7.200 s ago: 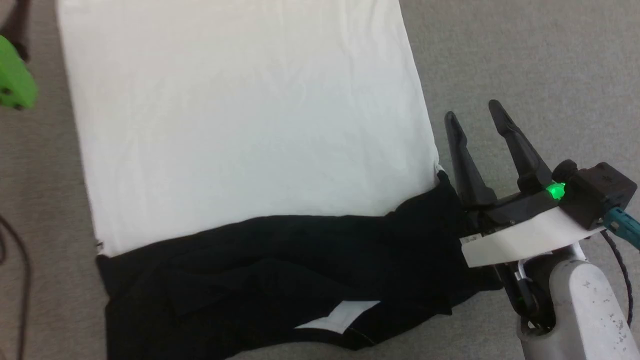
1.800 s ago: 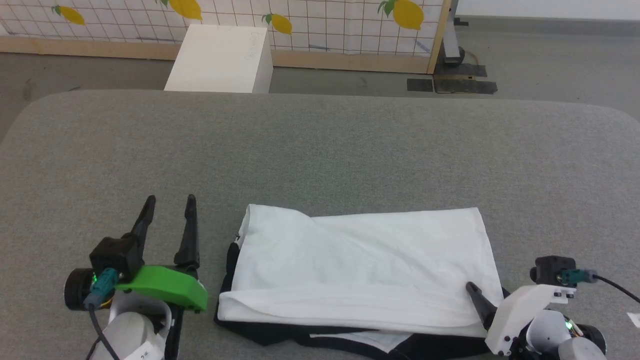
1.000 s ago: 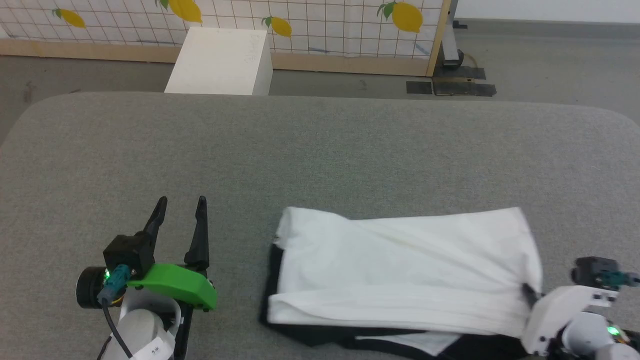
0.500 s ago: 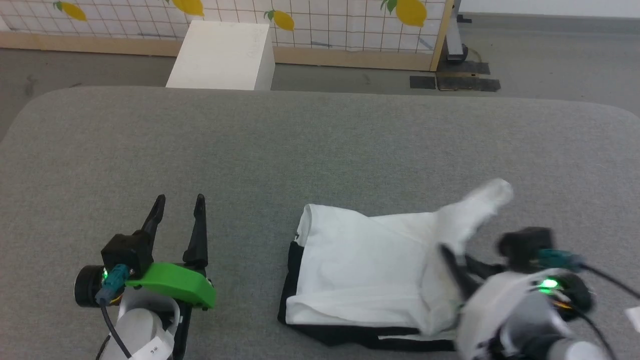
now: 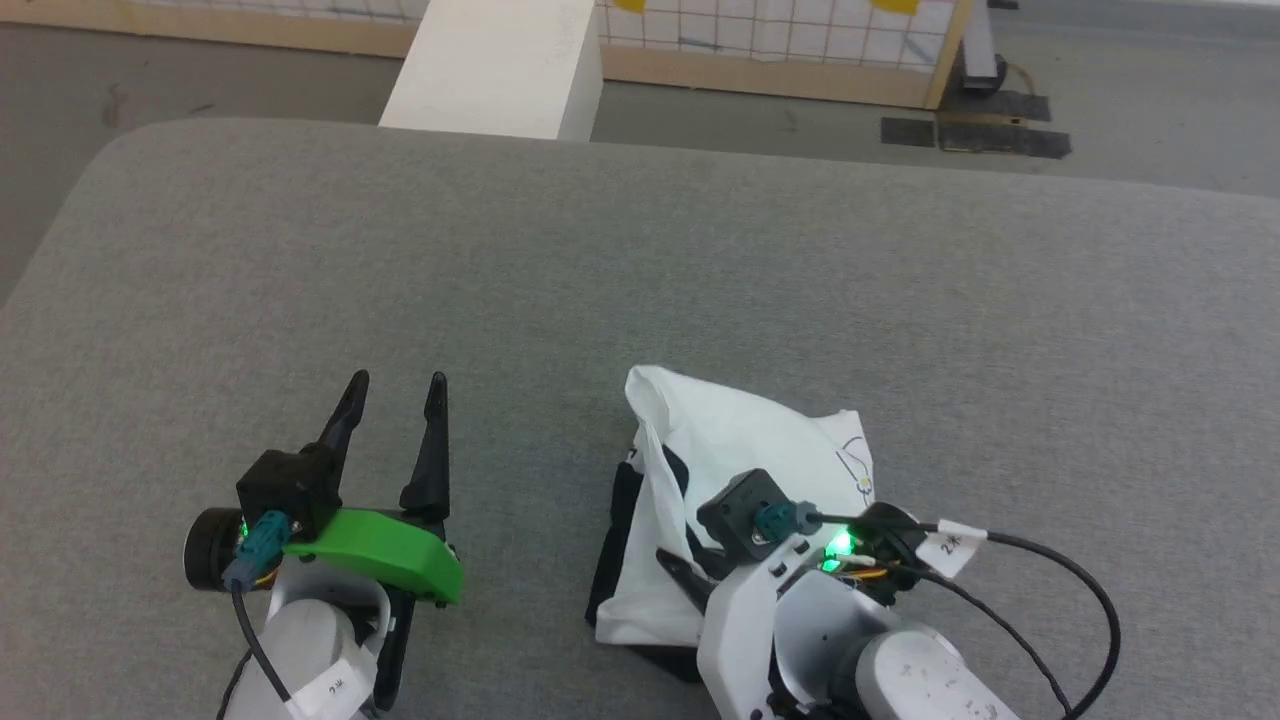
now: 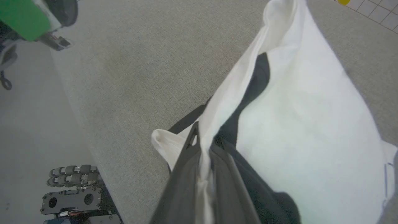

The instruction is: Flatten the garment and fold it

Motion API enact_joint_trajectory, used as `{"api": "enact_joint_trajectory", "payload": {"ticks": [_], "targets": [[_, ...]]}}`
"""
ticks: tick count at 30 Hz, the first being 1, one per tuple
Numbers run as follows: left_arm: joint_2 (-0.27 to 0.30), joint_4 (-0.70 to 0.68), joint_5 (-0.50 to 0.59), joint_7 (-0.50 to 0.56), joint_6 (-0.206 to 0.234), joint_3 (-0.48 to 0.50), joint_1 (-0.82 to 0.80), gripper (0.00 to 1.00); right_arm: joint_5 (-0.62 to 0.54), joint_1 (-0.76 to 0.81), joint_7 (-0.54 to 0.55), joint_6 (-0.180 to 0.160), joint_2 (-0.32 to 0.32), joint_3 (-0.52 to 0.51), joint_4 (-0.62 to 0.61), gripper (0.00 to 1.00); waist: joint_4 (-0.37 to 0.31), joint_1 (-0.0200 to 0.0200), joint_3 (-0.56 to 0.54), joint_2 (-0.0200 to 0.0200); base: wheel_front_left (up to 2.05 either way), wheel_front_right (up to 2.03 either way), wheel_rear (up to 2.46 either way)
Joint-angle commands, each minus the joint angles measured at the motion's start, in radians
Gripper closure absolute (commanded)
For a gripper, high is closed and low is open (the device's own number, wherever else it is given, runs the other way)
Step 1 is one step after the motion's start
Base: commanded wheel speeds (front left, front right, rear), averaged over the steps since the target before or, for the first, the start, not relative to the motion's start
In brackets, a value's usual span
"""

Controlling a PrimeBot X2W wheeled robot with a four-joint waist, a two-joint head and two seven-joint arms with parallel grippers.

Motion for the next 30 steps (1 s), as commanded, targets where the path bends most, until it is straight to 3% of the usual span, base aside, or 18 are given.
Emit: {"api": "enact_joint_trajectory", "payload": {"ticks": [1,2,3,10,15,20,24,30], "targets": [[-0.006,0.003,0.004,-0.005,-0.005,0.001,-0.019,0.00,0.023,-0.024,-0.011,-0.001,0.000,0.006,0.029,0.76,0.020,0.0000,0.018,0.0111,0.00,0.00,0.00],[-0.007,0.004,0.004,-0.005,-0.005,0.002,-0.019,0.00,0.036,-0.032,-0.017,-0.001,0.000,0.009,0.046,0.51,0.022,0.0000,0.020,0.0111,0.00,0.00,0.00],[-0.008,0.004,0.004,-0.005,-0.006,0.003,-0.020,0.00,0.046,-0.042,-0.029,-0.001,0.000,0.010,0.062,0.00,0.024,0.0000,0.022,0.0111,0.00,0.00,0.00],[-0.005,0.000,0.004,-0.005,-0.007,0.029,-0.008,0.00,0.136,-0.040,-0.164,-0.001,0.000,-0.065,0.009,0.00,0.004,0.0000,0.019,0.0111,0.00,0.00,0.00],[-0.005,-0.012,0.007,-0.005,-0.006,0.048,0.008,0.00,0.162,0.040,-0.333,-0.001,0.000,-0.232,-0.116,0.00,-0.025,0.0000,-0.005,0.0111,0.00,0.00,0.00],[-0.005,-0.016,0.012,-0.005,-0.008,0.050,0.022,0.00,0.184,0.168,-0.428,-0.001,0.000,-0.417,-0.160,0.00,-0.042,0.0000,-0.021,0.0111,0.00,0.00,0.00],[-0.004,-0.026,0.014,-0.005,-0.010,0.056,0.027,0.00,0.331,0.234,-0.469,-0.001,0.000,-0.469,-0.063,0.00,-0.053,0.0000,-0.015,0.0111,0.00,0.00,0.00],[-0.007,-0.024,0.013,-0.005,-0.013,0.055,0.027,0.00,0.387,0.215,-0.408,-0.001,0.000,-0.411,0.075,0.00,-0.044,0.0000,-0.007,0.0111,0.00,0.00,0.00]]}}
